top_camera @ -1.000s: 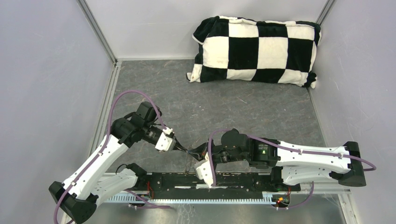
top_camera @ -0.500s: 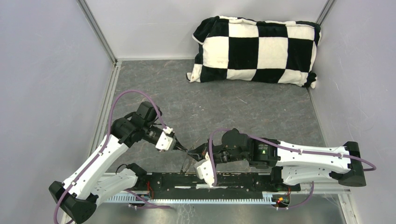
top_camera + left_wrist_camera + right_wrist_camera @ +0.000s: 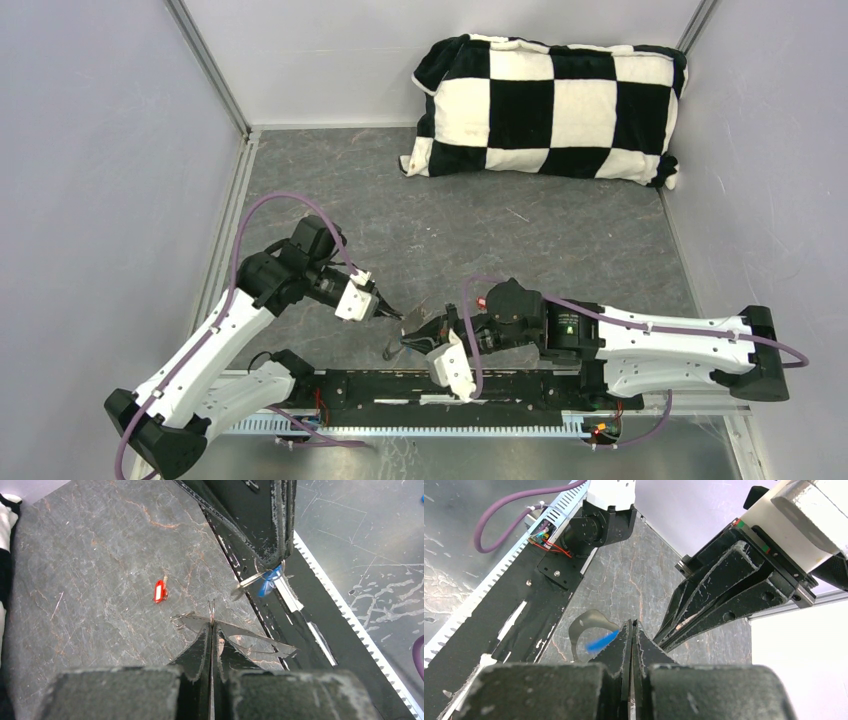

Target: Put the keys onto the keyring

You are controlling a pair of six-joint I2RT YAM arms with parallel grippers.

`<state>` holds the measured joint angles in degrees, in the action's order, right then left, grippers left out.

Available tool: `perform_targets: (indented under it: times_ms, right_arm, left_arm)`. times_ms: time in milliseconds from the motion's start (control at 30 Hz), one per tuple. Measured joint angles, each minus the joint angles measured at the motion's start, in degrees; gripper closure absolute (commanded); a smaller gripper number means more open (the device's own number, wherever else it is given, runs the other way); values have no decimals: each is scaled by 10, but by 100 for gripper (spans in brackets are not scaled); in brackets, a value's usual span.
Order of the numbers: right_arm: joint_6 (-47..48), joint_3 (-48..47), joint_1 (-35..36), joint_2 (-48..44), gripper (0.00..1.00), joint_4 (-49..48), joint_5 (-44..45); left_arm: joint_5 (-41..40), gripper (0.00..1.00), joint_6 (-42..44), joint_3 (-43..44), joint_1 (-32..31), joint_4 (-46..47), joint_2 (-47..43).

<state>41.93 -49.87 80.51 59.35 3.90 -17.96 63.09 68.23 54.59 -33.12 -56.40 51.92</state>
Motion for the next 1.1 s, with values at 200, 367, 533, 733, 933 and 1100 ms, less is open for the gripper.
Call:
perform_targets:
  times_ms: [200,367,533,733,933,1100]
  right_arm:
    - [-1,13,-4,-23,100,3,18]
    - [3,20,-7,-38,100,11,33]
    - [14,25,-8,-40,100,25,41]
    - [20,29,-9,-41,100,39,51]
    - [26,38,-10,-43,100,25,70]
    - [29,64,-11,-47,100,-3,88]
  left_arm:
    - [1,98,-10,0,0,0,-9]
    - [11,98,-20,0,0,0,-18]
    - [31,98,-31,0,0,0,-19]
    - [42,98,-41,2,0,4,-18]
    - [50,98,-46,2,0,7,-18]
    - [51,98,-51,2,0,8,-18]
